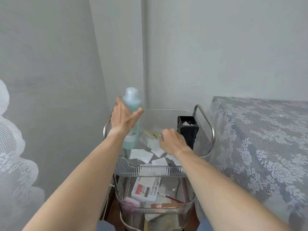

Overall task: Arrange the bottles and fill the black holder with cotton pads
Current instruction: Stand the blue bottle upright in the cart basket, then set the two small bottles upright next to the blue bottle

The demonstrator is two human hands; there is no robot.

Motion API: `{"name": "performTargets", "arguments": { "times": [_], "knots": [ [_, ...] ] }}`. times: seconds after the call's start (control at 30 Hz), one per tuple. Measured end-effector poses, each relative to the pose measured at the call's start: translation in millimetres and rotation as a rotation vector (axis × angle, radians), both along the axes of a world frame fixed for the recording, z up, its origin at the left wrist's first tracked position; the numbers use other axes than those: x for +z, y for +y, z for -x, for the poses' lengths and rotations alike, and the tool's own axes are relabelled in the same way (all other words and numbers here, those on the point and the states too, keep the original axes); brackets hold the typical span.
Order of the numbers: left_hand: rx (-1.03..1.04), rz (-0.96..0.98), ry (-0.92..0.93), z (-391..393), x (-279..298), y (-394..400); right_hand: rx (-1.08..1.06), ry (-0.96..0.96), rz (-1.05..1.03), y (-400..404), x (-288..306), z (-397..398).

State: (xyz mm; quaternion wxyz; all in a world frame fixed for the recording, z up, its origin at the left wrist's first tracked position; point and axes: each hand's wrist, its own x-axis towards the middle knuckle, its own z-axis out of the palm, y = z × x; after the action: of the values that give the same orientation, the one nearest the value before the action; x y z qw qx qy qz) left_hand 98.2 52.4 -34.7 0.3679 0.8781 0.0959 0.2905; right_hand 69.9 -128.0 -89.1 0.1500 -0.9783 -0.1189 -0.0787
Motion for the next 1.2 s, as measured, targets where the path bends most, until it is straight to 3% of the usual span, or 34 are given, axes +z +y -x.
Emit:
{"name": "performTargets", "arguments": {
  "times": [0.17,0.3,0.5,0.63,0.73,0.83,0.9,1.0,1.1,1.2],
  "knots": [
    [0.009,0.15,-0.002,-14.9,-1.6,3.0,0.018,-0.046,-0.001,15.8,-10.6,-6.5],
    [-0.016,0.161,-0.028,-18.3,-8.0,1.2,0.033,-0.07,0.03,14.3,-22.6,-8.0],
    [-0.085,0.316,-0.081,-7.5,-35.2,-8.3,-0.076,-0.044,-0.02,11.3,-37.9,-15.4],
    [-0.006,0.348,0.222,-4.5,-54.2,-11.1,-0.142,-0.035,-0.012,19.5,-37.3,-24.5],
    [0.037,0.137,0.562,2.5,-57.0,-3.1,-0.167,-0.037,-0.011,23.8,-41.1,-24.5],
    [-0.004,-0.004,0.686,9.2,-62.8,6.0,-0.167,-0.04,-0.026,24.3,-41.7,-23.5],
    [-0.099,0.013,0.639,7.7,-63.1,3.4,-0.149,-0.07,-0.051,22.2,-37.1,-26.3],
    [-0.238,0.012,0.423,-1.1,-59.9,-7.4,-0.129,-0.103,-0.08,19.7,-28.6,-29.3],
    [-0.384,-0.147,0.273,-4.0,-63.7,-18.1,-0.106,-0.146,-0.095,21.3,-23.2,-29.2],
    [-0.472,-0.327,0.245,-3.9,-67.8,-27.2,-0.037,-0.205,-0.078,23.3,-16.5,-32.0]
  ]
}}
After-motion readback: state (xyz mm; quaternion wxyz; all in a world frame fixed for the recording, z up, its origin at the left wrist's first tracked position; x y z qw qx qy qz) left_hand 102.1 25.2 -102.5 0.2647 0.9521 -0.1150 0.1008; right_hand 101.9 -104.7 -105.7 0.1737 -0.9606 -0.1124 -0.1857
